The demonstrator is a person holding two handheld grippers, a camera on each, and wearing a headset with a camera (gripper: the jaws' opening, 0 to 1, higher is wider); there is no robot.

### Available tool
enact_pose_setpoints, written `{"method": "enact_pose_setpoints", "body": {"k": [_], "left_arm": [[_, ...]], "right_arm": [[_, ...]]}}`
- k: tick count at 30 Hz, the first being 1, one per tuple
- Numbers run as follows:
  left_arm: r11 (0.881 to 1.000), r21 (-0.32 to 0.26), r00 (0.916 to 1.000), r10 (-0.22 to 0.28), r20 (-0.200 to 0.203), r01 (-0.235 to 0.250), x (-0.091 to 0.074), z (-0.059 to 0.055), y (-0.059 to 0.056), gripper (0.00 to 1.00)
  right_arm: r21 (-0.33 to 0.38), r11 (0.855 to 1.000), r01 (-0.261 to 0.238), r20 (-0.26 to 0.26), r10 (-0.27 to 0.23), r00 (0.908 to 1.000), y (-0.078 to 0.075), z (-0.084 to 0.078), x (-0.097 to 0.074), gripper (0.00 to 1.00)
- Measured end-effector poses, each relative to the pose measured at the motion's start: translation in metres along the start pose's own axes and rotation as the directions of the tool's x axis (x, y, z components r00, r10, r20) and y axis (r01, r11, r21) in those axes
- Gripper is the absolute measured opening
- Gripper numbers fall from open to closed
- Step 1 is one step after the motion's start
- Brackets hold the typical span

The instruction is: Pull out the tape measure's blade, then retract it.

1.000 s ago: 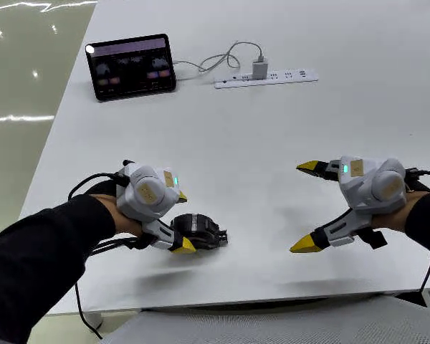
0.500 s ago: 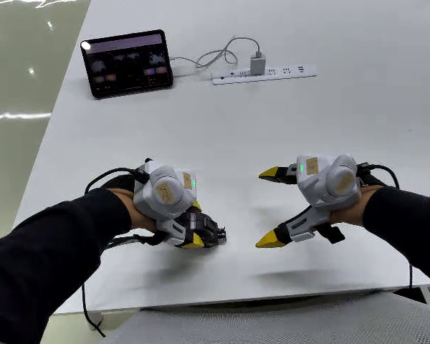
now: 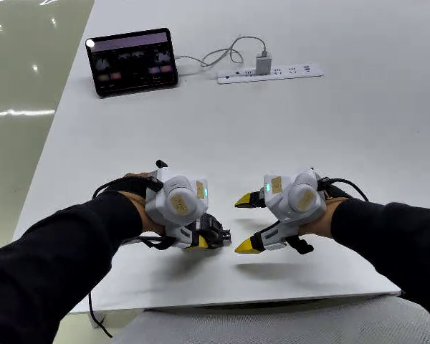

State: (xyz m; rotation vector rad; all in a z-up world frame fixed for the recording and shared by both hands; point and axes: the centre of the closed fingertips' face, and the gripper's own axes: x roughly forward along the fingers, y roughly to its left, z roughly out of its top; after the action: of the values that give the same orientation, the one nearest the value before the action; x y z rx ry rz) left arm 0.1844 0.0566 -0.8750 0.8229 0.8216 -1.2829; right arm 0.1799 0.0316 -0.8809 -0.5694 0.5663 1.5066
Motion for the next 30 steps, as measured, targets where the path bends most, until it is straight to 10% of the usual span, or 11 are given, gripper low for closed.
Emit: {"method": "enact_pose_setpoints", "body": {"k": [15,30], "left_arm": [[1.000,-0.013,0.9998,-0.008,0.018,0.008,0.000,0.000,0.000,0.32],[0.999,-0.044,0.9986,-0.005,0.052,0.008,-0.003,0.000,0.002,0.32]], "right_arm": [[-0.065,0.998,0.003,-0.071,-0.007,0.9974,0.003,-0.010,0.023,0.13],[-0.008,1.000,-0.006,-0.074,0.005,0.9973,0.001,-0.013,0.012,0.08]]}}
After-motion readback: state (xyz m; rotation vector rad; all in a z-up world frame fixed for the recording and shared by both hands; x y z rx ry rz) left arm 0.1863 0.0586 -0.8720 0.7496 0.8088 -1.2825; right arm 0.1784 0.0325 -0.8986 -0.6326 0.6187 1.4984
